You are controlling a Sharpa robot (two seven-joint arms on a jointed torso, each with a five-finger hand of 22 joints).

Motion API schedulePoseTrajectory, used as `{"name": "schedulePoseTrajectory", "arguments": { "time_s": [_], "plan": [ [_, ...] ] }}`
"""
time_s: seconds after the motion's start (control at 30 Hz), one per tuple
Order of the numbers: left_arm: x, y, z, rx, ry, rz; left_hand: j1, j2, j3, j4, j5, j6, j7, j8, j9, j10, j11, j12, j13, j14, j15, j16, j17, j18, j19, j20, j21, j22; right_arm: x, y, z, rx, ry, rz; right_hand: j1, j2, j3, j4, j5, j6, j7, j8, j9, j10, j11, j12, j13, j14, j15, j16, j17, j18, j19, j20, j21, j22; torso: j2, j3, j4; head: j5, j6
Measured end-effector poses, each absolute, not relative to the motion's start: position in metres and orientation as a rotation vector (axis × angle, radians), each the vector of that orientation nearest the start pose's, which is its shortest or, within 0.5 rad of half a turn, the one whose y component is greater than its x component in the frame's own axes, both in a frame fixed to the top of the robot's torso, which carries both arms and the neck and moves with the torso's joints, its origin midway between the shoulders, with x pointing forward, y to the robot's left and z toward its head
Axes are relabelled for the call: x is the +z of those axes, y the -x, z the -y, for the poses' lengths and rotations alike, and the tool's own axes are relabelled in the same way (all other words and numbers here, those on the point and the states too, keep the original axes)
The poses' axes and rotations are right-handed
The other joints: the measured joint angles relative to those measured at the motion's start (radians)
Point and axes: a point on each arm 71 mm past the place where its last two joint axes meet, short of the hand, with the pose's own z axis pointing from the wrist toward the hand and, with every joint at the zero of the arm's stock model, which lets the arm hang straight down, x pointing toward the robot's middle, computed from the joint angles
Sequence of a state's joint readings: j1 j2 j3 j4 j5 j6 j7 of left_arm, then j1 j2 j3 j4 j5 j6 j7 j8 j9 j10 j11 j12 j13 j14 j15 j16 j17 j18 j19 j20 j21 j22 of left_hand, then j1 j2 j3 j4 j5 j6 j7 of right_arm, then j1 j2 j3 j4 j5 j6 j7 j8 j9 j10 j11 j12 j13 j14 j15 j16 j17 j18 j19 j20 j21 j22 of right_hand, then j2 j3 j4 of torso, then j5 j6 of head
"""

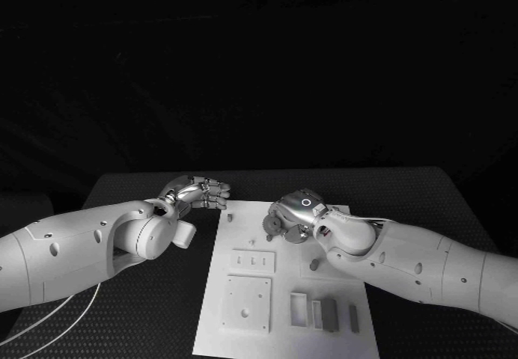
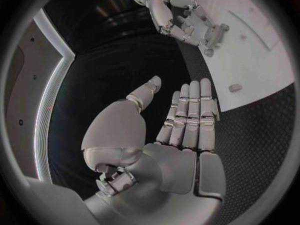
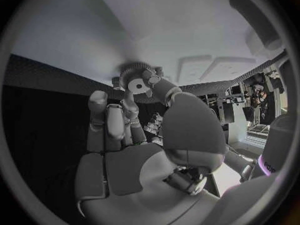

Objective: Assemble the parts on the task board

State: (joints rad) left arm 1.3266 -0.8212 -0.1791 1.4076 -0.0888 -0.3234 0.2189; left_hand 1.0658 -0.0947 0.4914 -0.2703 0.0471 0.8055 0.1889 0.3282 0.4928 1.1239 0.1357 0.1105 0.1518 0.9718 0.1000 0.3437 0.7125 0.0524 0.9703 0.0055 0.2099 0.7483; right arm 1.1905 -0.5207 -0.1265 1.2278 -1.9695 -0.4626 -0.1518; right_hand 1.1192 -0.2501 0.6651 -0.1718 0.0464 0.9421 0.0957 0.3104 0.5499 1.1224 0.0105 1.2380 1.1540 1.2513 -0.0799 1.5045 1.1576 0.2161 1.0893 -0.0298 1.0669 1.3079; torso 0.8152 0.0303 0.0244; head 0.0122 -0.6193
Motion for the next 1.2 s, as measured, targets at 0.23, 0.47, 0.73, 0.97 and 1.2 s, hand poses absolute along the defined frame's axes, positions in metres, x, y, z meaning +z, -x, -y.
{"name": "schedulePoseTrajectory", "arguments": {
  "time_s": [0.23, 0.47, 0.73, 0.97, 1.2],
  "plan": [
    [-0.1818, -0.5156, -0.2368, -1.273, 1.057, -1.585, 0.000, 0.000, 0.000, 0.000, 0.000, 0.000, 0.000, 0.000, 0.000, 0.000, 0.000, 0.000, 0.000, 0.000, 0.000, -0.004, 0.000, 0.000, 0.000, 0.000, 0.000, 0.000, -0.2189, -0.5099, 0.1059, 0.439, 0.617, -1.373, -0.020, -0.020, 0.000, 0.024, 0.000, 0.011, 0.003, 0.003, 0.001, 0.000, 0.000, -0.005, -0.008, -0.006, -0.006, 0.000, -0.009, 0.000, 0.000, 0.000, 0.000, 0.000, 0.000, 0.0000, 0.0005, -0.001, 0.000],
    [-0.1818, -0.5156, -0.2371, -1.272, 1.057, -1.585, 0.000, 0.000, 0.000, 0.000, 0.000, 0.000, 0.000, 0.000, 0.001, 0.000, 0.000, 0.000, 0.000, 0.000, 0.000, -0.004, 0.001, -0.001, 0.000, 0.000, 0.000, 0.000, -0.2187, -0.5102, 0.1043, 0.432, 0.611, -1.373, -0.025, -0.025, 0.000, 0.030, 0.000, 0.011, 0.003, 0.003, 0.002, 0.000, 0.000, -0.009, -0.011, -0.006, -0.006, 0.000, -0.014, 0.000, 0.000, 0.000, 0.000, 0.000, 0.000, -0.0004, 0.0006, -0.002, 0.000],
    [-0.1819, -0.5162, -0.2365, -1.272, 1.057, -1.585, 0.000, 0.000, 0.000, 0.000, 0.000, 0.000, 0.000, 0.000, 0.001, 0.000, 0.000, 0.000, 0.000, 0.000, 0.000, -0.004, 0.002, -0.002, 0.000, 0.000, 0.000, 0.000, -0.2183, -0.5103, 0.1021, 0.427, 0.605, -1.371, -0.030, -0.030, 0.000, 0.044, 0.000, 0.010, 0.009, 0.000, 0.004, 0.000, 0.000, -0.015, -0.015, -0.006, -0.006, 0.000, -0.018, 0.000, 0.003, -0.002, 0.000, 0.000, 0.000, -0.0001, 0.0001, -0.002, 0.000],
    [-0.1820, -0.5166, -0.2363, -1.271, 1.057, -1.585, 0.000, 0.000, 0.000, 0.000, 0.000, -0.004, 0.004, 0.000, 0.001, 0.000, 0.000, -0.004, 0.000, 0.000, 0.000, -0.004, 0.002, -0.006, 0.000, 0.000, 0.000, 0.001, -0.2183, -0.5100, 0.1011, 0.421, 0.596, -1.372, -0.053, -0.037, -0.010, 0.062, 0.000, 0.011, 0.010, 0.000, 0.006, -0.006, 0.002, -0.015, -0.016, -0.006, -0.006, 0.000, -0.019, 0.000, 0.004, -0.001, 0.000, 0.000, 0.000, 0.0001, 0.0000, -0.004, -0.001],
    [-0.1821, -0.5167, -0.2365, -1.270, 1.057, -1.585, 0.000, 0.000, 0.000, 0.000, 0.000, -0.004, 0.004, 0.000, 0.001, 0.000, 0.000, -0.004, 0.000, 0.000, 0.000, -0.004, 0.002, -0.006, 0.000, 0.000, 0.000, 0.001, -0.2183, -0.5098, 0.1002, 0.416, 0.587, -1.373, -0.070, -0.038, -0.016, 0.074, 0.000, 0.015, 0.014, 0.001, 0.009, -0.006, 0.002, -0.015, -0.015, -0.006, -0.005, 0.000, -0.018, 0.000, 0.004, 0.000, 0.000, 0.000, 0.000, 0.0006, 0.0000, -0.005, -0.001]
  ]
}}
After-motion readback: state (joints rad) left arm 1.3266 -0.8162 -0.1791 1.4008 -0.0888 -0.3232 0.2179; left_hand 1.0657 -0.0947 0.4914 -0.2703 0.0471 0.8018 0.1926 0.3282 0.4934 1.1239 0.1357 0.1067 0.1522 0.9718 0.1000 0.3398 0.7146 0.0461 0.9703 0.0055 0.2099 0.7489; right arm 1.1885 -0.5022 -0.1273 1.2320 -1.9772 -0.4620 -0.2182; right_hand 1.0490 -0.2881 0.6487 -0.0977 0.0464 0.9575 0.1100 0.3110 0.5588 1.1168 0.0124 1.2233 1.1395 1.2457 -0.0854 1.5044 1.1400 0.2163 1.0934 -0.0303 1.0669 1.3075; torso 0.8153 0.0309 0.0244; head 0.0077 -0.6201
